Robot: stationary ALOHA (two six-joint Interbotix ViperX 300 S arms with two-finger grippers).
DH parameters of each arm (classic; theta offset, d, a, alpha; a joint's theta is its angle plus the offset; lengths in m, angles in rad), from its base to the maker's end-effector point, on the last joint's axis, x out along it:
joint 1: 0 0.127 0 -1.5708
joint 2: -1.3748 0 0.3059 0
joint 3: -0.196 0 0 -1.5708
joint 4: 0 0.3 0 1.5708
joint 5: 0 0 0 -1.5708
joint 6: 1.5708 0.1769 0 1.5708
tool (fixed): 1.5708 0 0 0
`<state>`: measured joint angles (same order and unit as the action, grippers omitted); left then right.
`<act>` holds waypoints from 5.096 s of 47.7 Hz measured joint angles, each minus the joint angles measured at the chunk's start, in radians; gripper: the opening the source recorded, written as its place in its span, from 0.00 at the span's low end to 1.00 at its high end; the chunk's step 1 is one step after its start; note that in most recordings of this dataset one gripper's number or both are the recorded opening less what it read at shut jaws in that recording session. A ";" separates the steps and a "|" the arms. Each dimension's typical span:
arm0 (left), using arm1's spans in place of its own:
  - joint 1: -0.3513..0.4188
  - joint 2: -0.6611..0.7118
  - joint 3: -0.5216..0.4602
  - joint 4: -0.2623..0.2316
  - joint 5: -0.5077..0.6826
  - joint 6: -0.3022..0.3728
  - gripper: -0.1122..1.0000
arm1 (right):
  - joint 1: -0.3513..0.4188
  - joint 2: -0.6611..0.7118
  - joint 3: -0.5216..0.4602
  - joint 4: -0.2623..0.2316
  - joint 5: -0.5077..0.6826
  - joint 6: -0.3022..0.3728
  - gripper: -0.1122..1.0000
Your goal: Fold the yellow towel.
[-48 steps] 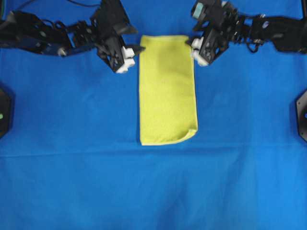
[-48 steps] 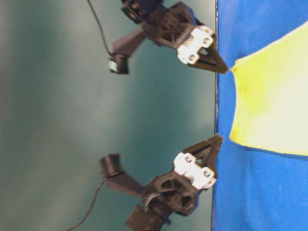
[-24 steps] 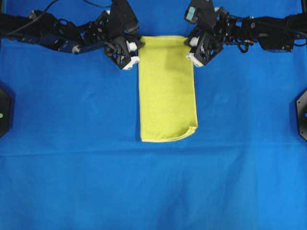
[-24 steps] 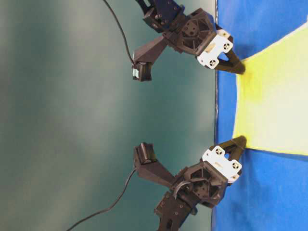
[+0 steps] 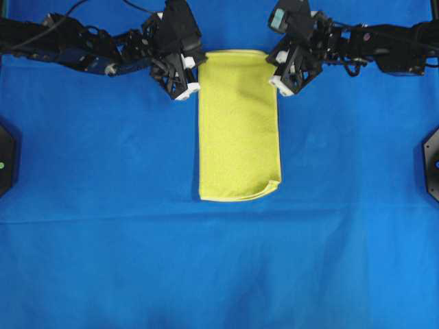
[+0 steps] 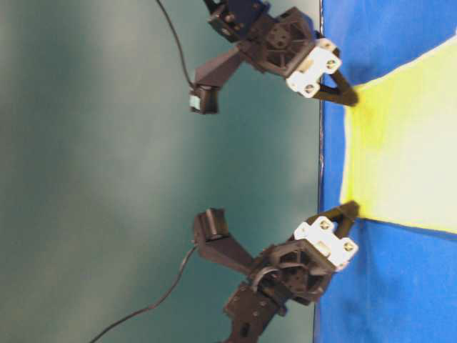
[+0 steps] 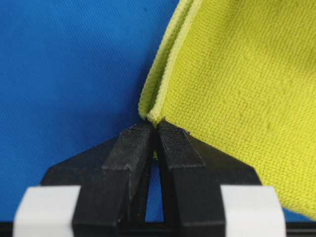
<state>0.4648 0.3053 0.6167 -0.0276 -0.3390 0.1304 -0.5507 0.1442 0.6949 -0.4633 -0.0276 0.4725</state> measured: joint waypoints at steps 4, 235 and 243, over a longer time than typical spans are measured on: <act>0.018 -0.021 -0.002 0.000 0.000 0.006 0.11 | -0.017 -0.021 0.000 0.002 0.000 0.000 0.14; -0.477 -1.462 0.779 0.000 0.313 -0.060 0.53 | 0.446 -1.310 0.686 -0.097 0.127 0.258 0.58; -0.477 -1.463 0.779 0.000 0.313 -0.060 0.53 | 0.446 -1.310 0.686 -0.097 0.127 0.258 0.58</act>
<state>-0.0123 -1.1582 1.3959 -0.0276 -0.0261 0.0706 -0.1043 -1.1658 1.3806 -0.5599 0.0997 0.7302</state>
